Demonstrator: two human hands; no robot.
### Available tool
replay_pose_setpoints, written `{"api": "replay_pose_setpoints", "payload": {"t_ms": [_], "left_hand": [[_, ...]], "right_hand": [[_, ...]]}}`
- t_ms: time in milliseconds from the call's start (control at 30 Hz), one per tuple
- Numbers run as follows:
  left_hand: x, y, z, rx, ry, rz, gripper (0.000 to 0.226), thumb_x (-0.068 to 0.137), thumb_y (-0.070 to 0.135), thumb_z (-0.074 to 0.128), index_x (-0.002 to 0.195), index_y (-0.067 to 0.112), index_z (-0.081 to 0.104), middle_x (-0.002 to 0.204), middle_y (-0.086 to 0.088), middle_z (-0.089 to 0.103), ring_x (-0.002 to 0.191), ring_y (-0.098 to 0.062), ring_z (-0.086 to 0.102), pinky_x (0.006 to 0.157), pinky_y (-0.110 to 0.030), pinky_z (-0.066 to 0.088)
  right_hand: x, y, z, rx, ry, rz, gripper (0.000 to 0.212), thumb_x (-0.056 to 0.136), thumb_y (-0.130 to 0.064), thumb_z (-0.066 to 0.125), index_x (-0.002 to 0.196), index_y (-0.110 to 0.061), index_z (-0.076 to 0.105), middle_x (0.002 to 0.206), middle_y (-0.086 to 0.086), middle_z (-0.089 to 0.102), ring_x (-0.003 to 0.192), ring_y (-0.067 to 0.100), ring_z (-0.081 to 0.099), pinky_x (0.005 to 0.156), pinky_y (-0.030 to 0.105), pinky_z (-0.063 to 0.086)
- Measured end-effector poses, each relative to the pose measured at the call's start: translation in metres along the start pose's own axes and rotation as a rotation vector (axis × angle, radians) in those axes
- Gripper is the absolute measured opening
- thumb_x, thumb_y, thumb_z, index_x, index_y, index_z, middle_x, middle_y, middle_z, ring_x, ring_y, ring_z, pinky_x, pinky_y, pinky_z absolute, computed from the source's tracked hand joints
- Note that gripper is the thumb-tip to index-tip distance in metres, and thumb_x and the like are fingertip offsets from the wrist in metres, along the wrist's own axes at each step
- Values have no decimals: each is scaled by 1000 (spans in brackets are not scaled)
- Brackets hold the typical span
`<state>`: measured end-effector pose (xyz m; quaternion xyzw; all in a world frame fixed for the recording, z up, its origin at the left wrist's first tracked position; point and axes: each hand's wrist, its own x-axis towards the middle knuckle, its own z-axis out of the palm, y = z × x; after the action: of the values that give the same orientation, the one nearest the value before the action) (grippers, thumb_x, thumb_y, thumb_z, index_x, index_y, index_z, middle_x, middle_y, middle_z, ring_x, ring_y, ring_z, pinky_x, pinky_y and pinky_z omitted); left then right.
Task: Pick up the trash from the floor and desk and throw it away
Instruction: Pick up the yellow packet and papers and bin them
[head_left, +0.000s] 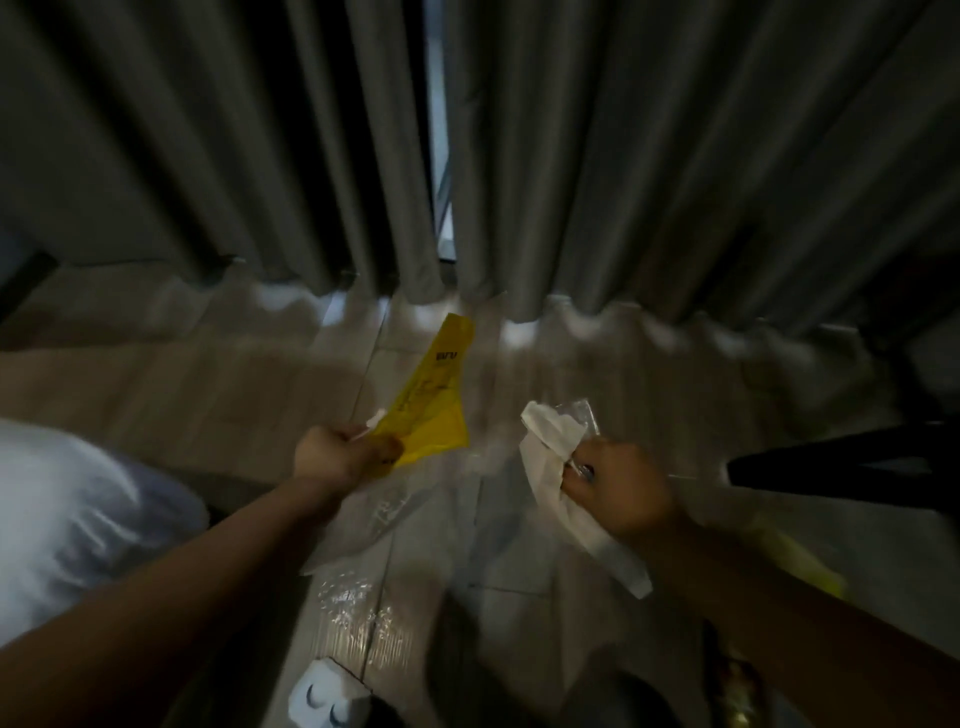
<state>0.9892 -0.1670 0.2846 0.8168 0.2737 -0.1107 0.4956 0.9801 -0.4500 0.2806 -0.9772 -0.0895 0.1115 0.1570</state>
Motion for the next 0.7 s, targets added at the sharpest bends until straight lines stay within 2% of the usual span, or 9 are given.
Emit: {"api": "replay_pose_setpoints", "payload": {"t_ms": [100,200,300,367,467,567,600,633,700], "left_hand": [[-51,60,-3,-18,-40,-29,26,68,21,81,47,18,66,37,8,57,32,-1,50,32,-11,34],[-101,116,-10,-53,-91,-41,22,68,19,81,50,16,68,41,5,61,33,-1,53,33,-11,36],[-151,182,-22,-43,-131,12,19,68,21,80,53,17,69,42,4,62,33,-1,53,31,-12,35],[-181,225,-30,-35,-160,57,20,69,21,80,53,17,69,41,4,61,33,-3,53,33,-13,36],[-220,285,-47,-65,-198,124,25,68,21,80,46,19,68,44,2,61,43,-13,55,45,-21,42],[-253,332,-64,-106,-227,196,29,65,20,81,43,16,64,44,0,57,45,-16,52,47,-23,40],[-264,345,-70,-121,-224,222,30,61,22,83,41,15,61,42,2,54,43,-14,50,46,-22,38],[-275,356,-77,-142,-227,247,31,55,25,83,38,16,58,40,4,51,41,-13,47,45,-22,37],[-295,373,-91,-174,-265,300,29,48,28,79,36,17,56,42,2,50,43,-14,46,49,-24,37]], "right_hand": [[-45,-3,-90,-102,10,-40,28,93,-34,52,104,-13,68,101,7,66,91,24,64,76,27,44],[-97,-4,-169,-252,53,-199,24,90,-20,53,86,-12,76,83,10,72,72,26,69,64,28,56],[-143,-13,-245,-229,51,-129,11,83,-20,69,83,-11,75,78,9,71,65,23,68,58,27,55],[-163,-21,-291,-203,20,-68,15,84,-22,69,90,-9,74,86,10,71,74,24,68,66,29,55],[-186,-37,-353,-142,106,66,31,95,-37,47,117,-19,58,116,3,60,102,22,61,85,30,45],[-216,-55,-396,-263,99,64,36,96,-28,47,131,-20,46,130,5,48,117,23,52,93,30,42],[-225,-62,-410,-259,150,60,31,96,-29,47,126,-21,51,123,3,52,113,21,55,88,26,43],[-237,-70,-424,-216,260,70,25,96,-33,46,116,-22,57,108,-2,57,99,15,59,78,18,42],[-262,-91,-446,-127,452,132,24,95,-40,45,103,-24,61,81,-13,53,70,2,54,60,6,35]]}}
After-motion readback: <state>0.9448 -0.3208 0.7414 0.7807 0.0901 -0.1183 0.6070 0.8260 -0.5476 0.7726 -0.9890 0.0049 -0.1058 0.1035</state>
